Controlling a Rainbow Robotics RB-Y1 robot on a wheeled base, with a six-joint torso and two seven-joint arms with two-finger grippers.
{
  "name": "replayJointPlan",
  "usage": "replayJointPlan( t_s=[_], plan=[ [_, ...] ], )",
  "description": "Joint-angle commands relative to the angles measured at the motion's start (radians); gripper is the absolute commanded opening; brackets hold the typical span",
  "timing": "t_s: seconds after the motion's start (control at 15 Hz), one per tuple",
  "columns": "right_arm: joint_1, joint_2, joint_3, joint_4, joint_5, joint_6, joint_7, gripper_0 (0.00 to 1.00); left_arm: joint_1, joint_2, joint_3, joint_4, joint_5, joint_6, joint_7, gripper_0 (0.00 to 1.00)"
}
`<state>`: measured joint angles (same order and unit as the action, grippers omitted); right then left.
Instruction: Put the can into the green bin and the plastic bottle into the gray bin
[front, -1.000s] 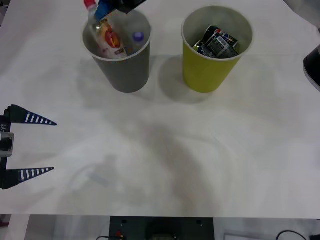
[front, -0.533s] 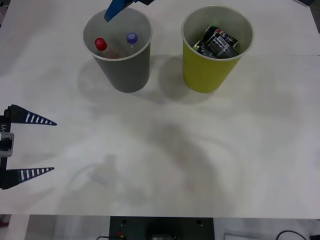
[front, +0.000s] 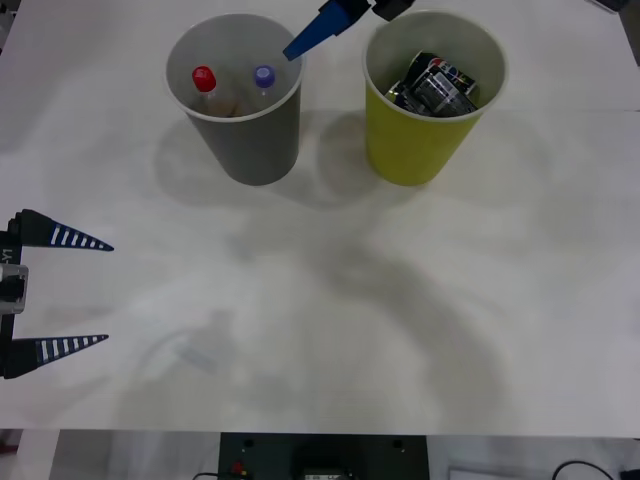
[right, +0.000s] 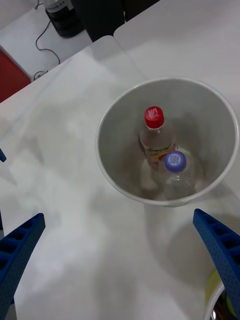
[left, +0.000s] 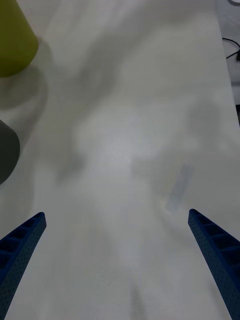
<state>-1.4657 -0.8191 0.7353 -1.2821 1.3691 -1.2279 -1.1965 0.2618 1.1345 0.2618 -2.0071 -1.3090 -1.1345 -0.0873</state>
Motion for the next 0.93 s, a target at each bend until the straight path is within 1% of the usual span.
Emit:
replayJointPlan(
  t_s=[0.07,0.2,0.33,0.47,0.53,0.73,0.93],
  plan=[
    [0.079,-0.083,-0.042,-0.085,-0.036,-0.001,0.055,1.00,0.000,0.000,0.000,0.000,0.000,0.000,0.000,0.98],
    [0.171,-0.147,-0.099,-0.160,-0.058,-0.010,0.090,1.00,0.000,0.000,0.000,0.000,0.000,0.000,0.000,0.98],
    [0.263,-0.186,-0.186,-0.233,-0.044,-0.047,0.107,1.00,0.000,0.000,0.000,0.000,0.000,0.000,0.000,0.98],
    [0.389,-0.230,-0.300,-0.333,-0.039,-0.076,0.135,1.00,0.000,0.000,0.000,0.000,0.000,0.000,0.000,0.98],
    [0.452,-0.250,-0.347,-0.381,-0.041,-0.076,0.178,1.00,0.000,0.000,0.000,0.000,0.000,0.000,0.000,0.98],
    [0.654,-0.287,-0.493,-0.474,-0.056,-0.097,0.305,1.00,0.000,0.000,0.000,0.000,0.000,0.000,0.000,0.98],
    [0.808,-0.287,-0.633,-0.496,-0.068,-0.180,0.445,1.00,0.000,0.000,0.000,0.000,0.000,0.000,0.000,0.98]
  ],
)
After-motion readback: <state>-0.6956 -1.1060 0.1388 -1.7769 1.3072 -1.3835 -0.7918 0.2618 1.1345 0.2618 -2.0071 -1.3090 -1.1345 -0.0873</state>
